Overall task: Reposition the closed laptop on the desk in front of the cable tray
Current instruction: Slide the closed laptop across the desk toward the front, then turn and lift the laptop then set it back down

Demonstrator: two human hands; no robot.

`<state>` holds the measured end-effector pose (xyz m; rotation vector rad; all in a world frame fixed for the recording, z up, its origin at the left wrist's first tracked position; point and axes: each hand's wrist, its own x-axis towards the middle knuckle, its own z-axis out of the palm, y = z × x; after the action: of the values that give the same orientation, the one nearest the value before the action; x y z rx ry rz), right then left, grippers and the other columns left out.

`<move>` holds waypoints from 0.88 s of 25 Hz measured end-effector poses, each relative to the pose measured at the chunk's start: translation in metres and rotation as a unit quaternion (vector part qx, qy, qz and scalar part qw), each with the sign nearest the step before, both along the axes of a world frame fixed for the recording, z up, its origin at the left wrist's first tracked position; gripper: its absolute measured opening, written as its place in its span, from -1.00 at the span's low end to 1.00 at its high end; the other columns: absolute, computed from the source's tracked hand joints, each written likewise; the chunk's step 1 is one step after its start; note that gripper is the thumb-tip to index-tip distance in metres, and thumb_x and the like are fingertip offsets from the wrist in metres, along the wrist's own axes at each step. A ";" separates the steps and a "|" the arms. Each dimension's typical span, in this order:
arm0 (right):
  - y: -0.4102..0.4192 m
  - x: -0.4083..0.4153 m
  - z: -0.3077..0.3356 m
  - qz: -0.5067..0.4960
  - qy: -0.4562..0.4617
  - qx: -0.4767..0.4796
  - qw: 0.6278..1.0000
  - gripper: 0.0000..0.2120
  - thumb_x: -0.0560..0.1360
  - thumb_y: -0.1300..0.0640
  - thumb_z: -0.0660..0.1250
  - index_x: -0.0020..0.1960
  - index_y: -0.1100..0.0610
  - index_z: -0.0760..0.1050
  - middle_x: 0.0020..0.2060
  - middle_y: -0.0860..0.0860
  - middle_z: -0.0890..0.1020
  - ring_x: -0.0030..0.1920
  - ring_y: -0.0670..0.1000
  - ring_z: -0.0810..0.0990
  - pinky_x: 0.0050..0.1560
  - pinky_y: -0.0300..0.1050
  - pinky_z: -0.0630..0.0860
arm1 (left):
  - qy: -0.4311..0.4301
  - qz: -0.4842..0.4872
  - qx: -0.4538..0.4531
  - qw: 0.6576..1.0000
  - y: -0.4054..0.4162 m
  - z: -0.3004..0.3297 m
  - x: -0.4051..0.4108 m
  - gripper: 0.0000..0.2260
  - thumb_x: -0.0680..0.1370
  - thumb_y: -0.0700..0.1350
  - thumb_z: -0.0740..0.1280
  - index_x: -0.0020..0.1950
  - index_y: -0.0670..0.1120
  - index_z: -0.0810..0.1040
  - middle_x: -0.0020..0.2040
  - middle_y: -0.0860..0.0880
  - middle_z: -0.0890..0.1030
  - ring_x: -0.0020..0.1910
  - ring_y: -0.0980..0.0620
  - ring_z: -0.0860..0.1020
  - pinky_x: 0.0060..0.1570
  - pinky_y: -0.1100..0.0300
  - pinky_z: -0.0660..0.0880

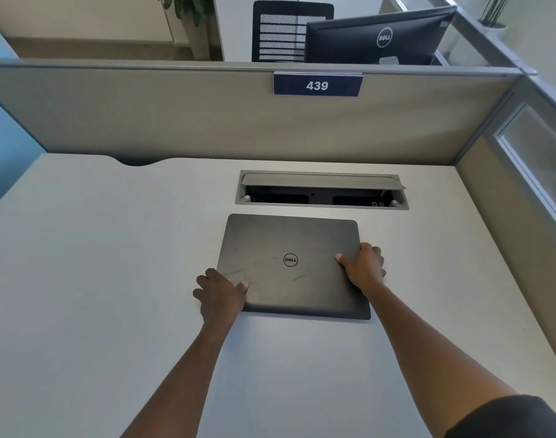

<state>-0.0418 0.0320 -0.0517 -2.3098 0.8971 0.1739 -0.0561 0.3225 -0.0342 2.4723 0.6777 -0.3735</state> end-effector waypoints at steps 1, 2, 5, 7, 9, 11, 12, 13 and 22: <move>0.003 -0.002 0.000 0.007 0.000 -0.017 1.000 -0.42 0.50 -0.12 0.41 0.37 0.21 0.39 0.30 0.18 0.43 0.31 0.25 0.41 0.28 0.20 0.37 | -0.004 -0.004 0.003 1.000 -0.001 0.000 -0.001 -0.42 0.49 0.05 0.44 0.31 -0.25 0.29 0.31 -0.23 0.36 0.30 -0.32 0.35 -0.04 -0.09 0.47; 0.006 -0.004 0.001 0.012 -0.001 -0.031 0.999 -0.43 0.53 -0.11 0.39 0.37 0.21 0.38 0.31 0.19 0.42 0.32 0.26 0.40 0.28 0.20 0.37 | -0.011 -0.010 0.009 1.000 -0.001 0.000 -0.003 -0.43 0.49 0.06 0.43 0.29 -0.25 0.30 0.29 -0.24 0.36 0.29 -0.32 0.36 -0.06 -0.08 0.46; 0.011 -0.013 0.001 0.026 -0.011 -0.041 0.999 -0.49 0.58 -0.06 0.33 0.39 0.23 0.35 0.33 0.21 0.41 0.32 0.27 0.38 0.29 0.19 0.36 | -0.036 -0.027 0.020 0.999 -0.002 -0.001 -0.011 -0.46 0.52 0.09 0.39 0.27 -0.25 0.32 0.26 -0.24 0.38 0.26 -0.29 0.37 -0.09 -0.08 0.48; 0.011 -0.021 0.000 0.035 -0.015 -0.041 0.998 -0.51 0.60 -0.03 0.30 0.40 0.22 0.33 0.33 0.21 0.40 0.32 0.28 0.37 0.29 0.18 0.35 | -0.052 -0.031 0.021 0.998 -0.001 -0.001 -0.016 -0.46 0.52 0.11 0.38 0.28 -0.25 0.33 0.25 -0.23 0.38 0.26 -0.28 0.37 -0.10 -0.08 0.48; 0.011 -0.031 0.000 0.041 -0.017 -0.044 0.998 -0.53 0.61 -0.01 0.27 0.41 0.21 0.33 0.33 0.21 0.40 0.32 0.27 0.37 0.30 0.17 0.35 | -0.062 -0.030 0.019 0.997 0.000 -0.001 -0.019 -0.44 0.52 0.13 0.38 0.29 -0.25 0.33 0.25 -0.23 0.39 0.27 -0.28 0.37 -0.09 -0.09 0.49; 0.011 -0.038 -0.001 0.046 -0.018 -0.048 0.998 -0.55 0.62 0.00 0.25 0.41 0.21 0.33 0.33 0.21 0.40 0.32 0.27 0.37 0.30 0.17 0.35 | -0.068 -0.026 0.014 0.997 0.000 -0.002 -0.021 -0.44 0.52 0.13 0.37 0.30 -0.24 0.34 0.26 -0.23 0.38 0.27 -0.28 0.36 -0.09 -0.09 0.49; 0.012 -0.041 0.000 0.048 -0.017 -0.049 0.998 -0.55 0.62 0.01 0.25 0.41 0.21 0.32 0.33 0.21 0.40 0.32 0.28 0.37 0.30 0.17 0.35 | -0.071 -0.020 0.011 0.997 -0.001 -0.002 -0.023 -0.45 0.52 0.13 0.37 0.31 -0.23 0.34 0.27 -0.23 0.38 0.27 -0.28 0.36 -0.08 -0.08 0.48; 0.012 -0.044 0.000 0.050 -0.014 -0.049 0.997 -0.55 0.62 0.01 0.25 0.42 0.22 0.32 0.33 0.21 0.40 0.33 0.28 0.37 0.31 0.17 0.35 | -0.076 -0.009 0.003 0.997 -0.002 -0.003 -0.025 -0.45 0.52 0.12 0.37 0.31 -0.23 0.34 0.27 -0.23 0.38 0.28 -0.28 0.35 -0.06 -0.08 0.48; 0.006 -0.033 0.016 0.081 -0.040 -0.098 0.991 -0.47 0.53 0.06 0.38 0.41 0.21 0.31 0.32 0.21 0.42 0.30 0.26 0.40 0.30 0.20 0.39 | -0.124 0.279 -0.153 0.940 -0.027 0.008 -0.046 -0.33 0.46 -0.12 0.41 0.49 -0.22 0.23 0.46 -0.25 0.27 0.36 -0.28 0.32 0.18 -0.15 0.44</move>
<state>-0.0749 0.0384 -0.0357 -2.5529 0.7142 0.0622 -0.1017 0.2951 -0.0264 1.8859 1.0746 0.0521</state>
